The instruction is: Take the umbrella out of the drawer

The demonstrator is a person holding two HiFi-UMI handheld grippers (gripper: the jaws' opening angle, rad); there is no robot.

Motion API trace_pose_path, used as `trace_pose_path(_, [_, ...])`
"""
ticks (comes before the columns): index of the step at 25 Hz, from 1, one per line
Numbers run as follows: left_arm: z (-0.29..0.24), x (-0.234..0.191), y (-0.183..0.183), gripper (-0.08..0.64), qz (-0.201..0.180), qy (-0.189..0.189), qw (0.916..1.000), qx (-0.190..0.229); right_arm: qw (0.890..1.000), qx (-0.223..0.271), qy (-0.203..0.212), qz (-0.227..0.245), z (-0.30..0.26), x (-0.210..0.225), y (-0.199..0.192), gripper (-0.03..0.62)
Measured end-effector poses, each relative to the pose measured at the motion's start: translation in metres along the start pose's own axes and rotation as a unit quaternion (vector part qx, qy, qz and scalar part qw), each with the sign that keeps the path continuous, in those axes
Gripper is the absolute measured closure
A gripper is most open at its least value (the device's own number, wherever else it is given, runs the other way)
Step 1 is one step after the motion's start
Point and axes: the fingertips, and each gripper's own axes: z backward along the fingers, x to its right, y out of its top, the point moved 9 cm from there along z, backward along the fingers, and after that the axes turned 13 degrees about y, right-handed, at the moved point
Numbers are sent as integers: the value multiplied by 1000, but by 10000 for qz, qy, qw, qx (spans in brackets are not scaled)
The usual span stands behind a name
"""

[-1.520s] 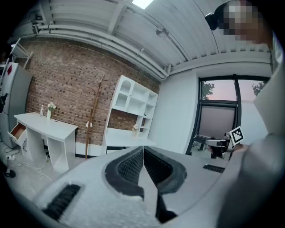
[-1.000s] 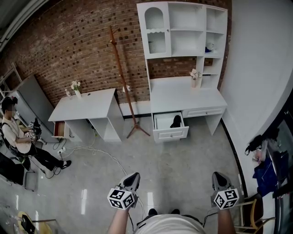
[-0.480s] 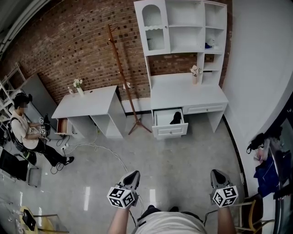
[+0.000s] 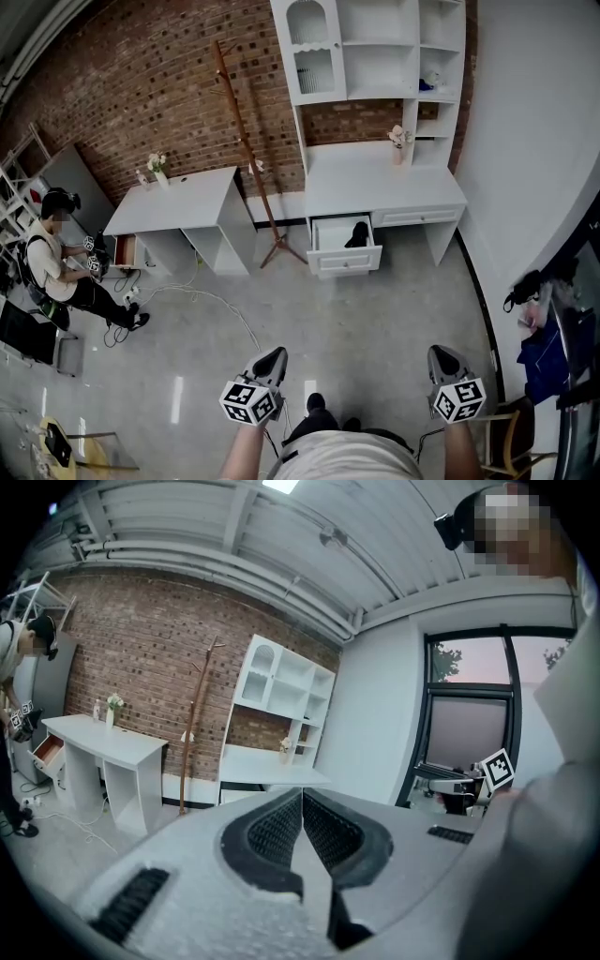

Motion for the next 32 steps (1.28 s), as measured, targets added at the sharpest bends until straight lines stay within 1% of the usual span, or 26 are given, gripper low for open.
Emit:
trace_pose_path(9, [-30, -8, 3, 534, 57, -1, 10000, -2, 9999, -55, -97, -6, -21, 15, 6, 560])
trace_pose_path(18, [-90, -31, 19, 534, 120, -117, 9999, -28, 9996, -134, -248, -9, -64, 34, 22, 560])
trace_pose_path(27, [-150, -71, 35, 534, 193, -213, 9994, -182, 9986, -86, -512, -86, -117, 48, 39, 560])
trace_pose_path(32, [-180, -90, 42, 534, 209, -306, 9990, -270, 9979, -190, -604, -104, -144, 52, 46, 560])
